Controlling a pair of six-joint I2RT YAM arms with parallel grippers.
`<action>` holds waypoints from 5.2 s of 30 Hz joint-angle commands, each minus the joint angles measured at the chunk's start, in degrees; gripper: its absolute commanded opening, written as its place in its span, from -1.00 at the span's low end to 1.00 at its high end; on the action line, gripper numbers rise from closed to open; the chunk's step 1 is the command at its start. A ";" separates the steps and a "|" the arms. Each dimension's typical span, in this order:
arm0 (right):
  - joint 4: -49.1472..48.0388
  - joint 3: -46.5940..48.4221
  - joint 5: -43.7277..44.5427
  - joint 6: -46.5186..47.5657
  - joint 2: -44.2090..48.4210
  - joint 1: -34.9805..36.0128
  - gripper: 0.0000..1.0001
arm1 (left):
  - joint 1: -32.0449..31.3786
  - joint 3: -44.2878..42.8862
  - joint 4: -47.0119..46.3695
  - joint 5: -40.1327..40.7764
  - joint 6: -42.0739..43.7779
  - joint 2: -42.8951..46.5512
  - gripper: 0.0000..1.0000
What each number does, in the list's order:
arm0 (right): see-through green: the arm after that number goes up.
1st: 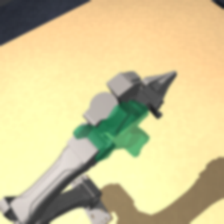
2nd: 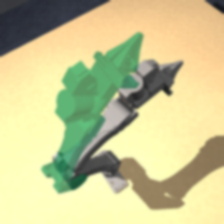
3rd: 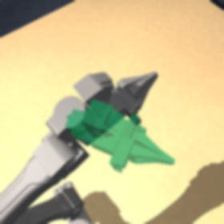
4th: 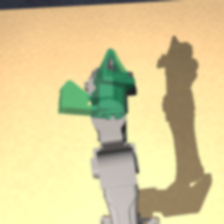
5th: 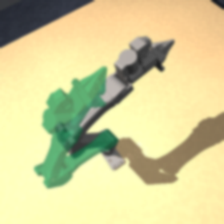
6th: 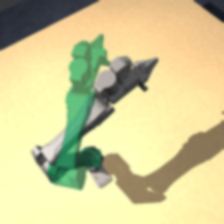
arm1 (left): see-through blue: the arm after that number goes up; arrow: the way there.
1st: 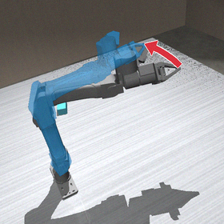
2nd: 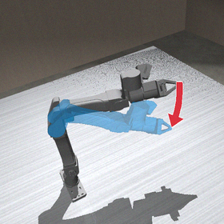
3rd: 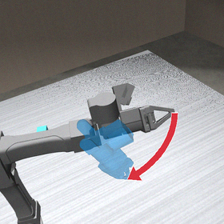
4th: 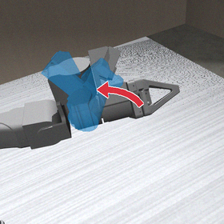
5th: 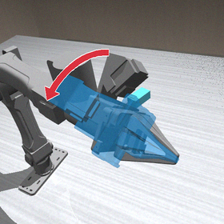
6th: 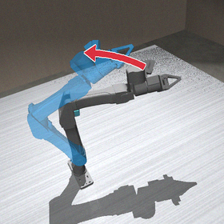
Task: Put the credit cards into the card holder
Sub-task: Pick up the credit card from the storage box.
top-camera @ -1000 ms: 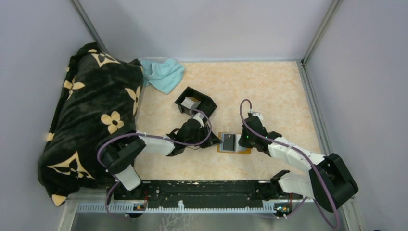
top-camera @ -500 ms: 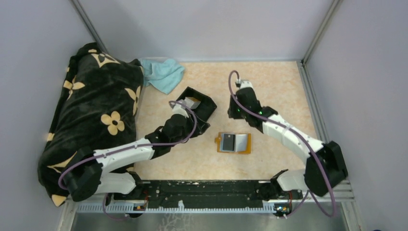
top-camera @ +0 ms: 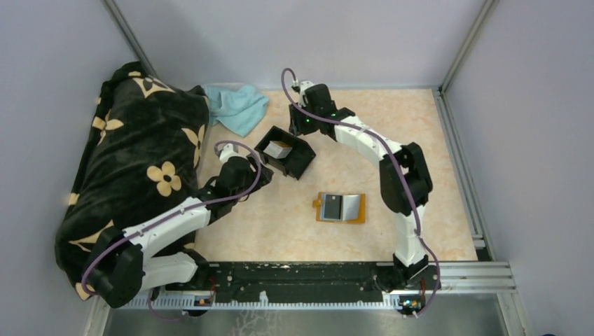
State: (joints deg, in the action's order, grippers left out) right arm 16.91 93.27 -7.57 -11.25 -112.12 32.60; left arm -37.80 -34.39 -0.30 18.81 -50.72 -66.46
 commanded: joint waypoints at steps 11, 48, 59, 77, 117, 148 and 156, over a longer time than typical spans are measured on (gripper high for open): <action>5.47 19.45 -11.84 4.24 -14.88 1.35 -0.21 | 8.54 0.02 -4.41 -8.39 -2.09 -9.90 0.36; 6.01 13.66 -16.39 5.11 -17.78 3.87 -0.31 | 11.94 -12.36 -6.07 -16.95 -1.59 -29.90 0.34; 7.22 15.02 -17.70 4.29 -15.83 4.83 -0.36 | 12.42 -14.73 -5.23 -17.68 -1.07 -31.89 0.33; 7.88 15.01 -18.02 3.89 -11.93 5.34 -0.37 | 13.30 -14.29 -4.64 -17.93 -0.83 -30.90 0.31; -4.02 -3.29 11.43 8.71 7.99 6.16 -1.00 | 13.52 -11.38 -0.68 -18.68 1.49 -18.62 0.33; 4.20 -44.09 -19.61 -13.19 57.29 5.63 -1.00 | 8.17 -7.10 -17.91 -73.12 22.58 -8.07 0.26; -0.02 -46.24 -24.37 -15.47 55.47 4.58 -1.00 | 5.82 -7.33 -15.81 -77.37 25.31 -10.54 0.23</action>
State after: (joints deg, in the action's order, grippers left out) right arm 22.17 47.31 -27.79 -24.75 -56.31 37.93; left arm -31.29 -39.72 -16.60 -53.74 -28.42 -76.14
